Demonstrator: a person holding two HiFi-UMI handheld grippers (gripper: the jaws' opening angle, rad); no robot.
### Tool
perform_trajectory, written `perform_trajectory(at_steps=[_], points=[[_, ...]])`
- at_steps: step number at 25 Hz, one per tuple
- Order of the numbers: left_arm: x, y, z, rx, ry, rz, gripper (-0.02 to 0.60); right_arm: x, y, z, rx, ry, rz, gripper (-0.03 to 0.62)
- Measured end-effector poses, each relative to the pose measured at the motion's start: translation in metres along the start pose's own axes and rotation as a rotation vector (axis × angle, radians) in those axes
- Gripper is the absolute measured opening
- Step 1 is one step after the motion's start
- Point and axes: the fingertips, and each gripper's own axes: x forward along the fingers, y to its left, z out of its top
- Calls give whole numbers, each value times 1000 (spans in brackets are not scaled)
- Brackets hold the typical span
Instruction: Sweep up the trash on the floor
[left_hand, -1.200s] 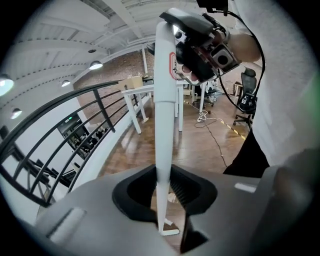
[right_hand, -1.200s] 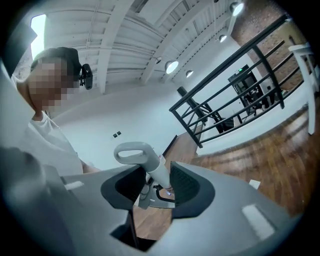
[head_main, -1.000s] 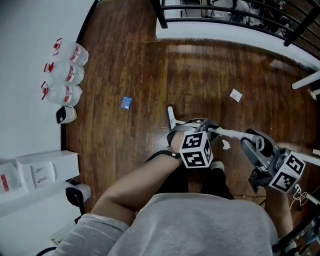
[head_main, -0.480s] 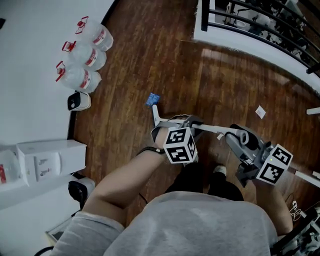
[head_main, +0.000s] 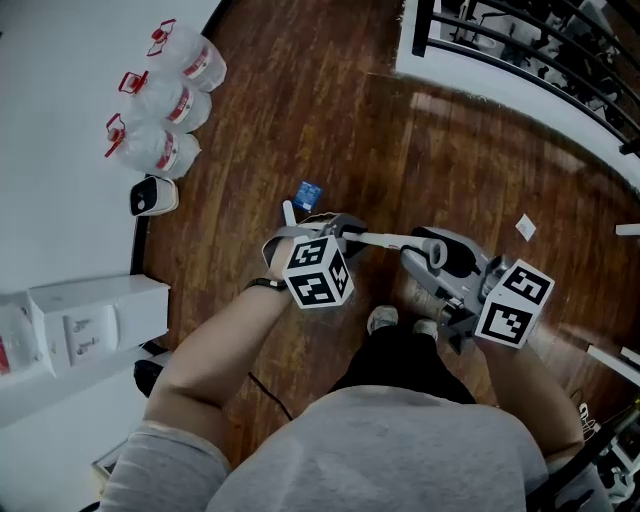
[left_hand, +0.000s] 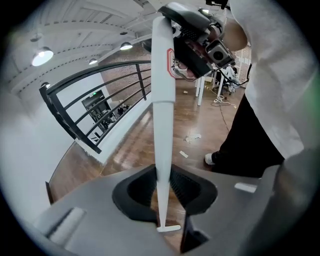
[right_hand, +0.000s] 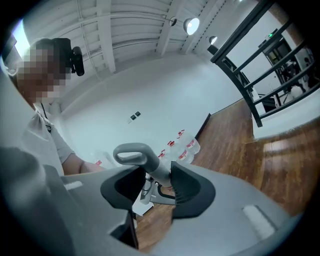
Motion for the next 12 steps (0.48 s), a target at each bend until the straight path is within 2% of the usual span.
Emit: perform_trajectory(at_steps=[6,12], points=[[21,13,-13,14,24,-42,80,7,-27,-8,37,-20,-47,156],[54,16,1,70,24,-104,78,-10,-54,-11,51,-43,-111,156]])
